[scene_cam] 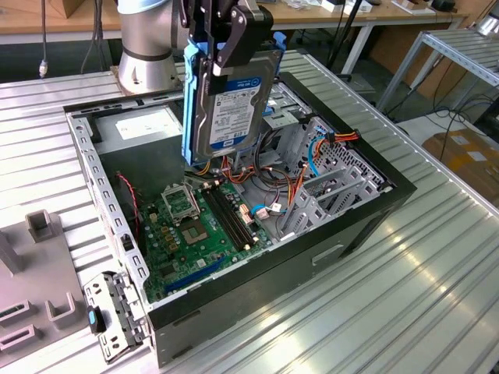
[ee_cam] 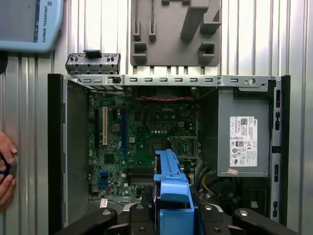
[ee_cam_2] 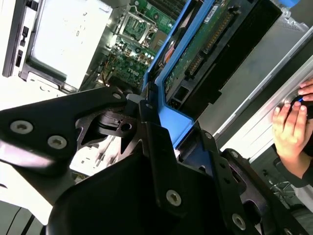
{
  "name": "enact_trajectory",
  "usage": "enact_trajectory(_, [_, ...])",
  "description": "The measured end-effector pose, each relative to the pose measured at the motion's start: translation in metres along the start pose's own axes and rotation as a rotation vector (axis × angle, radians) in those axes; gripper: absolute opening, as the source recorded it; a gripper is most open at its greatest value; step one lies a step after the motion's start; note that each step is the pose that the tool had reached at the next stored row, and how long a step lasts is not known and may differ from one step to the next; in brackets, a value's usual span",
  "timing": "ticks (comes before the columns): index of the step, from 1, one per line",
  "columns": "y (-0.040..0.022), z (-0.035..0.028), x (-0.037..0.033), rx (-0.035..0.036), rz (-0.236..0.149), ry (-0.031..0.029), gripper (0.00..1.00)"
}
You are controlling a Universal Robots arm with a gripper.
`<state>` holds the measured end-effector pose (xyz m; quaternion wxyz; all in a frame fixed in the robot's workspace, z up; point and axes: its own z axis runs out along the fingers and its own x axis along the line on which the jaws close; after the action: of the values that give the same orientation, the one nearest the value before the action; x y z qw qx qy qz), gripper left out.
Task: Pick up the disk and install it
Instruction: 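Insert the disk into the insertion slot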
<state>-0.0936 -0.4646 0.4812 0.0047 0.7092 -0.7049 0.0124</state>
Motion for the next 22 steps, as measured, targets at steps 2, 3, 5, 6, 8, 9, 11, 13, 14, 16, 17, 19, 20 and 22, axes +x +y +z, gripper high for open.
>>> enact_trajectory(2, [-0.0063,0.0002,0.0001,-0.0001,0.0,0.0001,0.37])
enact_trajectory(3, [-0.0096,0.0003,0.0001,0.0,0.0,0.0,0.37])
enact_trajectory(5, [-0.0179,0.0006,0.0002,0.0,0.0,0.0001,0.37])
enact_trajectory(6, [-0.0207,0.0007,0.0002,0.0,0.0,0.0001,0.37])
enact_trajectory(8, [-0.0272,0.0009,0.0003,0.0,0.0,0.0,0.37])
enact_trajectory(9, [-0.0287,0.0009,0.0006,0.0,0.0,0.0001,0.37])
enact_trajectory(11, [-0.0299,0.001,0.0022,-0.0001,0.0,0.0002,0.37])
enact_trajectory(13, [-0.0302,0.0014,0.0071,0.0,0.0,0.0001,0.37])
enact_trajectory(14, [-0.0304,0.0016,0.0122,-0.0001,0.0,0.0002,0.37])
enact_trajectory(16, [-0.0306,0.0022,0.0209,0.0,0.0,0.0,0.37])
enact_trajectory(17, [-0.0308,0.0023,0.0244,0.0,0.0,0.0001,0.37])
enact_trajectory(19, [-0.0309,0.0028,0.0316,0.0,0.0,0.0,0.37])
enact_trajectory(20, [-0.0311,0.0031,0.0363,-0.0001,0.0,0.0001,0.37])
enact_trajectory(22, [-0.0317,0.0039,0.0439,0.0,0.0,0.0,0.37])
